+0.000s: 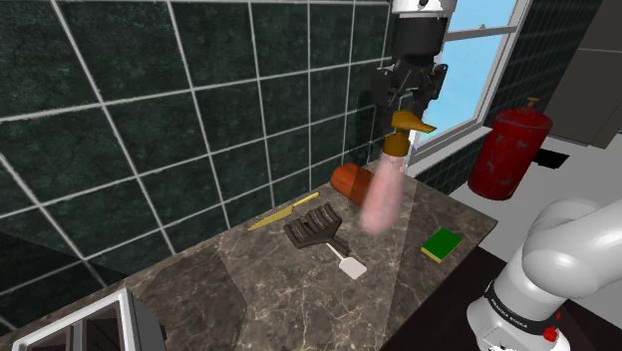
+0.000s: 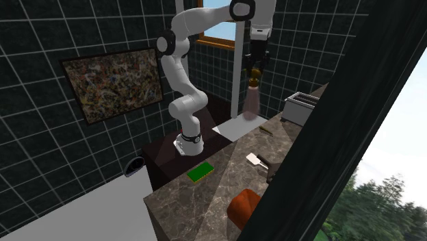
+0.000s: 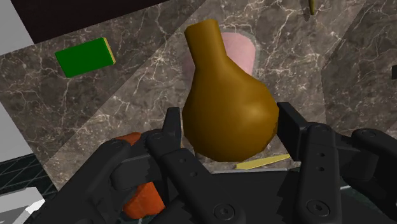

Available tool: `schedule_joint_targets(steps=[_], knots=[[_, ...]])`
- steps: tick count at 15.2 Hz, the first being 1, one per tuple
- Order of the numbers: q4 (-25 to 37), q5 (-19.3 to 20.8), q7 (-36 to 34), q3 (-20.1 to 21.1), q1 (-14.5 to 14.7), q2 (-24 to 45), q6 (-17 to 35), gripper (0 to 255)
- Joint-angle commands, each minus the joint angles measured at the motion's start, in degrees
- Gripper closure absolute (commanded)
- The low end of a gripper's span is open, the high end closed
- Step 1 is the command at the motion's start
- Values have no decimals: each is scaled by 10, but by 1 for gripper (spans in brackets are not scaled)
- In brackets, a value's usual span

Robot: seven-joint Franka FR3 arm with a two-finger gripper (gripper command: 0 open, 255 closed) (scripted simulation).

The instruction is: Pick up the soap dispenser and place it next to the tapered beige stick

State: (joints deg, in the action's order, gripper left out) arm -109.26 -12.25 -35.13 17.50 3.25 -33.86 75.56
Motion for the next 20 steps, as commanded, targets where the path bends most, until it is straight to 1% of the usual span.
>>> schedule_joint_targets(steps=[1, 7, 12, 16, 18, 20], knots=[[-3, -11, -26, 26, 3, 12, 20, 255], [2, -31, -104, 105, 11, 57, 76, 255], [24, -30, -174, 177, 12, 116, 123, 255], [55, -8, -237, 240, 11, 180, 161, 255], [74, 13, -273, 274, 12, 220, 178, 255], [97, 42, -314, 307, 15, 267, 194, 255]])
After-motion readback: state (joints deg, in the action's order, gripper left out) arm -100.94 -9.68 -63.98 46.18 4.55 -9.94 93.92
